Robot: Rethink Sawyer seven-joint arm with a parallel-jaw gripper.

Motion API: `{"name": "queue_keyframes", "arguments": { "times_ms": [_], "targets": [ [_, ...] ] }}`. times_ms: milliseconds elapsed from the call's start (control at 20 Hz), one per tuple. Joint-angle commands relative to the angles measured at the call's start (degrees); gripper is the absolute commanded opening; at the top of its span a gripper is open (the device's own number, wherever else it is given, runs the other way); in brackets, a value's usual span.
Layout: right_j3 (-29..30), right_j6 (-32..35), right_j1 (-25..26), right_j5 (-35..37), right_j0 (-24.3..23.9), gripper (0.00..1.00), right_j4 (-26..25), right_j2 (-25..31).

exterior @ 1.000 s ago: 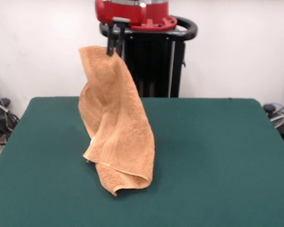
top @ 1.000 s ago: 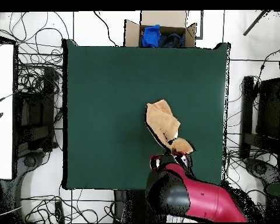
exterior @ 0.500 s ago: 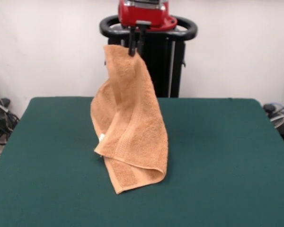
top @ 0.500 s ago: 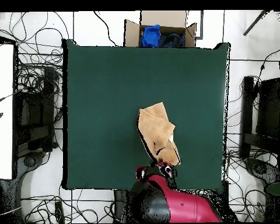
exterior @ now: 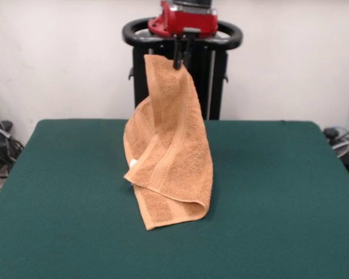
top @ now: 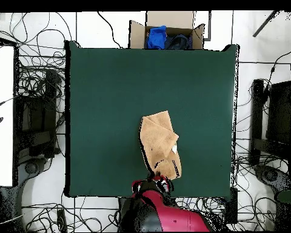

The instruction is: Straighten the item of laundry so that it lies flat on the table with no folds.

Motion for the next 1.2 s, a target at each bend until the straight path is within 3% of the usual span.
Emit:
{"name": "queue_keyframes", "arguments": {
  "times_ms": [50,250,450,1200],
  "targets": [
    [2.2,17.1,10.3,-12.3,4.1,0.0,1.2,-6.8],
    [1.2,17.6,17.9,-20.3,6.4,0.0,2.2,-8.8],
    [0.6,17.8,22.1,-25.3,8.4,0.0,4.1,-10.1],
    [6.4,20.1,21.4,-29.5,14.7,0.0,12.2,-10.8]
  ]
}}
